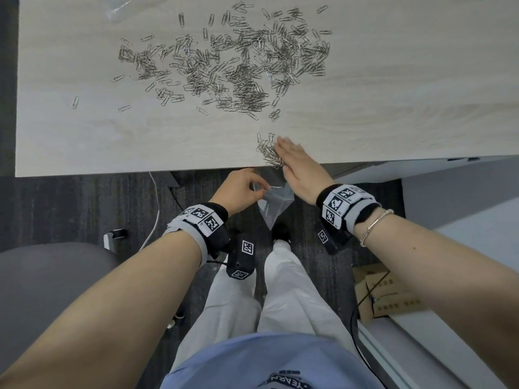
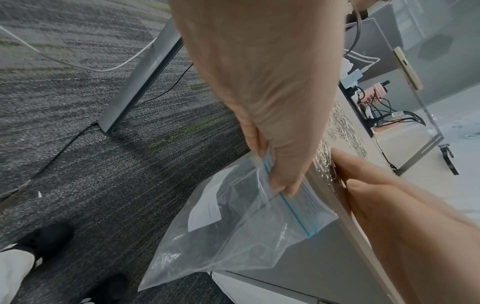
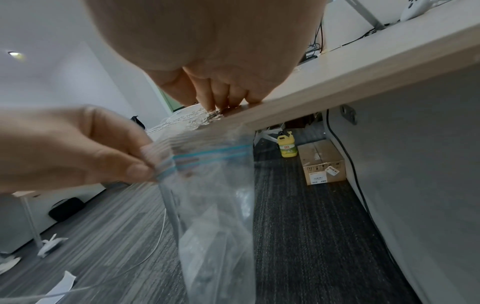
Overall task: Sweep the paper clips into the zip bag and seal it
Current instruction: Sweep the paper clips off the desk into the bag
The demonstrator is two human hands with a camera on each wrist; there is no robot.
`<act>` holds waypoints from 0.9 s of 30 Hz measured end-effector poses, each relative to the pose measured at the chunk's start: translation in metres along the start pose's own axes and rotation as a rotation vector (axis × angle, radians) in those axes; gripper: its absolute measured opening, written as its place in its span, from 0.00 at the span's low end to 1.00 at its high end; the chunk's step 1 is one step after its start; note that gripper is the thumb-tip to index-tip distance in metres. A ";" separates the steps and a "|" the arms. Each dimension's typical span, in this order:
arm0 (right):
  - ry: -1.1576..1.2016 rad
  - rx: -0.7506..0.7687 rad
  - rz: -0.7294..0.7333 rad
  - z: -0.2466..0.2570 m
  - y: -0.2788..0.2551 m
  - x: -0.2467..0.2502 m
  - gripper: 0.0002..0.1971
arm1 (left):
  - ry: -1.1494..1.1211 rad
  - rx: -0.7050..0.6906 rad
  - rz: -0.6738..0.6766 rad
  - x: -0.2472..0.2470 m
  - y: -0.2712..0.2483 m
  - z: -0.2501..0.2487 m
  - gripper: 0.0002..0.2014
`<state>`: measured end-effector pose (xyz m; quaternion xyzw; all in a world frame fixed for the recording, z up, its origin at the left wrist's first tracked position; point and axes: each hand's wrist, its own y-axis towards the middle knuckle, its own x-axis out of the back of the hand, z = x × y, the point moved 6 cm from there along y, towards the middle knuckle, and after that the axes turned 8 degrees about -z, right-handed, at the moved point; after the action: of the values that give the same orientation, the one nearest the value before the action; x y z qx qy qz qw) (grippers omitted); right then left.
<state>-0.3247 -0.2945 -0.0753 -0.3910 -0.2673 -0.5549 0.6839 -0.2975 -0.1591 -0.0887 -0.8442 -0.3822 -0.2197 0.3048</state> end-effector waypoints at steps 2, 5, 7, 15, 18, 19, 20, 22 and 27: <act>0.027 0.014 0.008 0.006 -0.008 -0.005 0.27 | 0.000 -0.003 0.001 0.000 0.000 0.001 0.06; 0.113 0.023 0.040 0.015 -0.023 -0.015 0.28 | 0.005 -0.003 0.000 -0.001 0.001 0.003 0.06; 0.197 0.012 0.075 0.019 -0.032 -0.019 0.28 | 0.002 -0.009 0.001 -0.002 0.001 0.004 0.06; 0.274 -0.074 -0.130 0.014 0.004 0.021 0.28 | -0.020 -0.009 -0.011 0.000 0.000 0.003 0.06; 0.220 -0.012 -0.102 0.023 0.032 0.024 0.28 | -0.019 -0.006 -0.014 0.000 0.000 0.003 0.05; 0.197 0.008 -0.081 0.026 0.040 0.021 0.28 | -0.016 -0.009 -0.012 0.000 0.000 0.002 0.05; 0.166 0.031 -0.055 0.029 0.047 0.016 0.28 | -0.011 -0.012 -0.010 0.000 0.000 0.002 0.05; 0.100 0.070 0.004 0.032 0.054 0.008 0.28 | -0.010 -0.006 -0.017 0.002 -0.001 0.004 0.05; 0.116 0.084 0.016 0.024 0.045 0.001 0.26 | -0.029 0.024 -0.036 0.010 -0.004 0.013 0.05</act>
<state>-0.2794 -0.2713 -0.0718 -0.3316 -0.2470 -0.5593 0.7185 -0.2930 -0.1432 -0.0910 -0.8366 -0.4042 -0.2084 0.3053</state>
